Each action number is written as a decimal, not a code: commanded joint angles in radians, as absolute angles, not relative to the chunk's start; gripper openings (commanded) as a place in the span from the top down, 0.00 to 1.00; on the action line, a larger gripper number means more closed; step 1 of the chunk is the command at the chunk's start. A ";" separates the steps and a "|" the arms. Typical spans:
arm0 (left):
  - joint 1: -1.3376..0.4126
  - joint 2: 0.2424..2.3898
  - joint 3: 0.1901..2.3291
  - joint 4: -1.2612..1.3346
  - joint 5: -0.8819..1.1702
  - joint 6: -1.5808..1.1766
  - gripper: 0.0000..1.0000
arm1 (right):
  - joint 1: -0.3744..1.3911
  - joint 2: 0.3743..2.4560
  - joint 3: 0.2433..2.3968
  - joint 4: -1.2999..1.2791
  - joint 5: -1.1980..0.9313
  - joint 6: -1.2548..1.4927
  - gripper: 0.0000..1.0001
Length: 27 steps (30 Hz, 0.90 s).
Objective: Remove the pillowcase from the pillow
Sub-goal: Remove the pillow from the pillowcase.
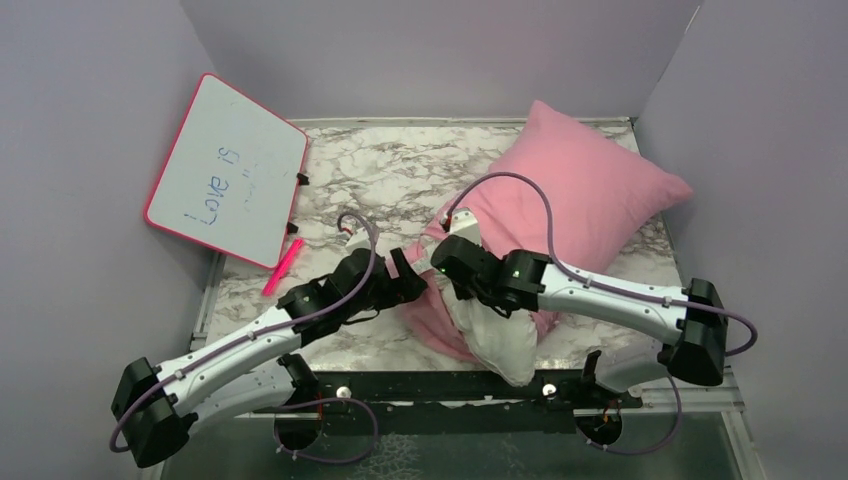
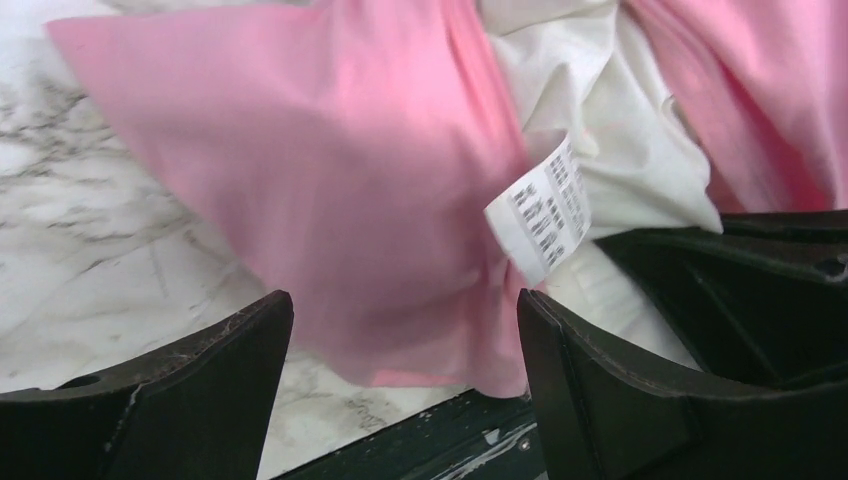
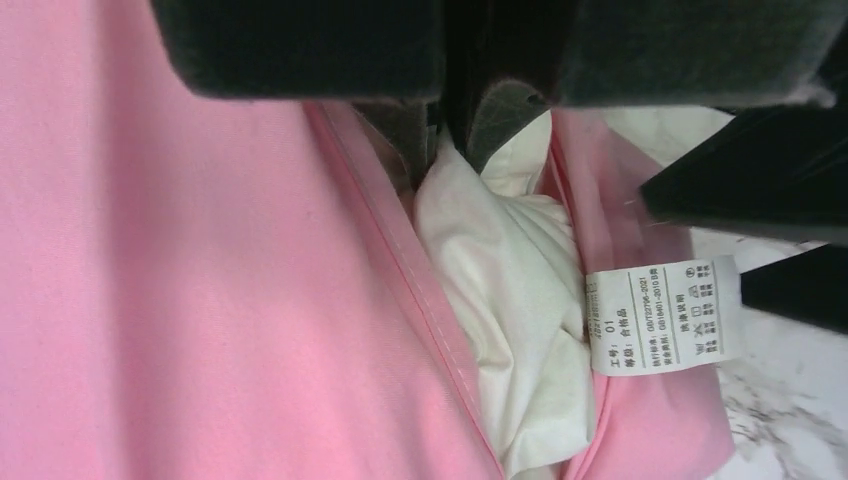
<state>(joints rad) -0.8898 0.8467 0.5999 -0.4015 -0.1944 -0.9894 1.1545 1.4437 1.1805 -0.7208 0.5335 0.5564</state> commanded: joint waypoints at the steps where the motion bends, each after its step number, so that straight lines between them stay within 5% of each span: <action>1: -0.876 0.939 0.644 -0.171 -0.063 -0.916 0.15 | 1.154 1.346 1.095 -0.644 0.370 0.664 0.99; 5: -0.840 1.045 0.639 -0.113 -0.019 -0.914 0.19 | 1.149 1.275 1.053 -0.576 0.302 0.698 0.99; 10: -0.808 1.109 0.662 -0.165 -0.028 -0.922 0.68 | 1.148 1.233 1.062 -0.623 0.353 0.745 0.99; 12: -0.808 1.091 0.670 -0.232 -0.069 -0.921 0.79 | 1.134 1.215 1.074 -0.669 0.398 0.773 0.99; 27: -0.776 0.771 0.563 -0.615 -0.305 -0.992 0.90 | 1.039 1.107 1.142 -0.697 0.305 0.753 0.99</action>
<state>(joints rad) -0.7963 0.8165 0.5892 -0.4782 -0.1982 -0.9707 1.0504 1.1702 1.0725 -0.7052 0.3645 0.7658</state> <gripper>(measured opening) 0.101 0.036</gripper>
